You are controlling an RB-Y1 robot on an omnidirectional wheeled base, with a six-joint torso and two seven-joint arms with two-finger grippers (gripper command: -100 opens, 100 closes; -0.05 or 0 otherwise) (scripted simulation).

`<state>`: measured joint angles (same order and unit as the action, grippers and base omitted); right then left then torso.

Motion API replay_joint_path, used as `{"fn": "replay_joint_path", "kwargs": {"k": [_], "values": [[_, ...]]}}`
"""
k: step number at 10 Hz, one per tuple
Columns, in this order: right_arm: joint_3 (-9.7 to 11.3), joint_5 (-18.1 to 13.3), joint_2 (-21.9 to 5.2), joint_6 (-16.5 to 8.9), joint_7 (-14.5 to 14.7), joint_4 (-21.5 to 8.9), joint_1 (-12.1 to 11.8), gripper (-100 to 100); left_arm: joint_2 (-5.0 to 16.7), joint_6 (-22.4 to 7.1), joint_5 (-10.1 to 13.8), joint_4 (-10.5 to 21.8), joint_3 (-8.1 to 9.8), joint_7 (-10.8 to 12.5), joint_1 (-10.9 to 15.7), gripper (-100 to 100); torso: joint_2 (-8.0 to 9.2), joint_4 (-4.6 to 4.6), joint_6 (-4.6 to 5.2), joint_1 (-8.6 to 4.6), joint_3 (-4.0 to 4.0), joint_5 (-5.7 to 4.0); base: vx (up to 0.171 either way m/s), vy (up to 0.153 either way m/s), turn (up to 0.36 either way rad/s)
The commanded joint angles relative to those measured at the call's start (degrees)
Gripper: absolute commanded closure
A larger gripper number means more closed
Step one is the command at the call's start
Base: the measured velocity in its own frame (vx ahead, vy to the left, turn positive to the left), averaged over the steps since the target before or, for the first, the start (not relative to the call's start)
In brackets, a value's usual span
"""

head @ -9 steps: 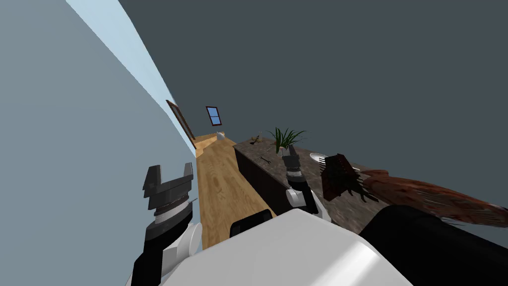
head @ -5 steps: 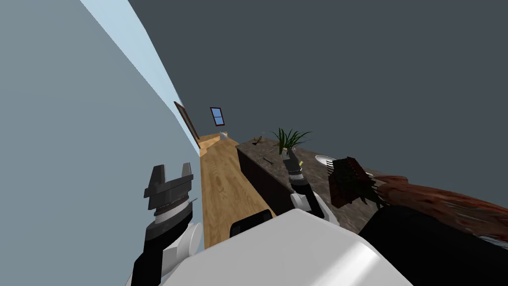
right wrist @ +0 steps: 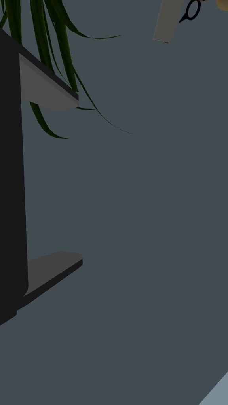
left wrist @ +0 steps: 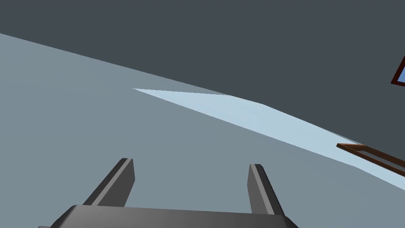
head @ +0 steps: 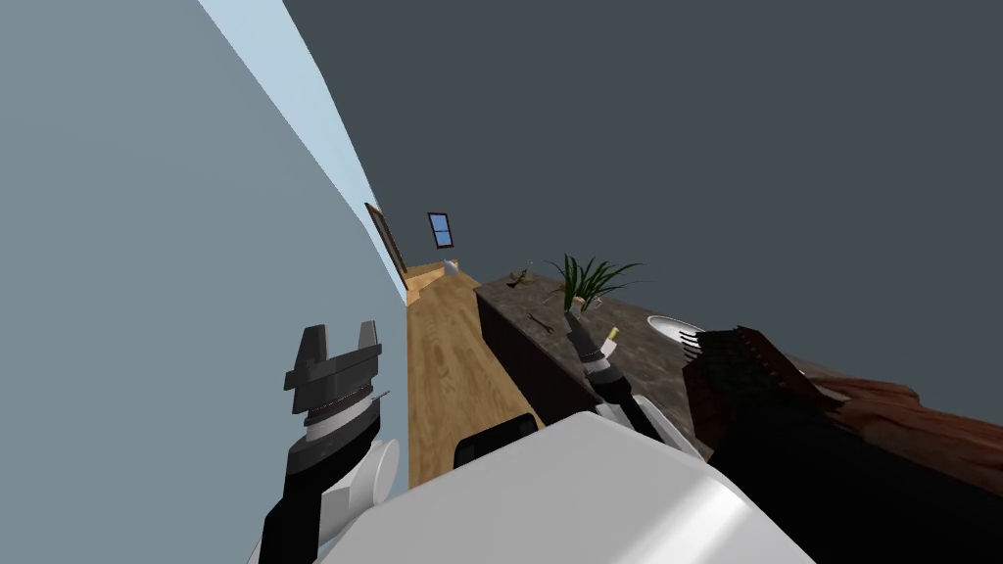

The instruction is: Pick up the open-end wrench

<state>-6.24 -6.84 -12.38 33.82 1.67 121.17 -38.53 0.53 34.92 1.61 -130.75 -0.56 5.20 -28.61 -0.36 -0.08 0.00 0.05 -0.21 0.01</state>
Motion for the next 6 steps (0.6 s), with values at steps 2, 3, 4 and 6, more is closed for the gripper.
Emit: {"fn": "replay_joint_path", "kwargs": {"k": [2,3,4,6], "values": [[-2.6,-2.8,-4.4,0.4,-0.2,-3.9,-4.8,-100,0.0,0.0,0.0,0.0,0.0,0.0,0.0,0,-0.06,-0.01,0.0,0.0,-0.03,0.0,0.119,0.025,0.184],[-2.6,-2.8,-4.9,0.4,-0.2,-4.0,-5.0,-100,0.0,0.0,0.0,0.0,0.0,0.0,0.0,0,-0.08,-0.02,-0.01,0.01,-0.05,0.0,0.082,0.012,0.04],[-3.6,-4.1,-6.7,0.5,-0.2,-5.5,-7.3,-100,0.0,0.0,0.0,0.0,0.0,0.0,0.0,0,0.02,0.0,0.02,0.01,0.01,0.01,0.093,0.011,0.078],[-4.5,-5.5,-8.6,0.6,-0.2,-7.0,-9.5,-100,0.0,0.0,0.0,0.0,0.0,0.0,0.0,0,-0.05,-0.01,-0.02,0.03,-0.03,0.01,0.099,0.023,0.129]]}}
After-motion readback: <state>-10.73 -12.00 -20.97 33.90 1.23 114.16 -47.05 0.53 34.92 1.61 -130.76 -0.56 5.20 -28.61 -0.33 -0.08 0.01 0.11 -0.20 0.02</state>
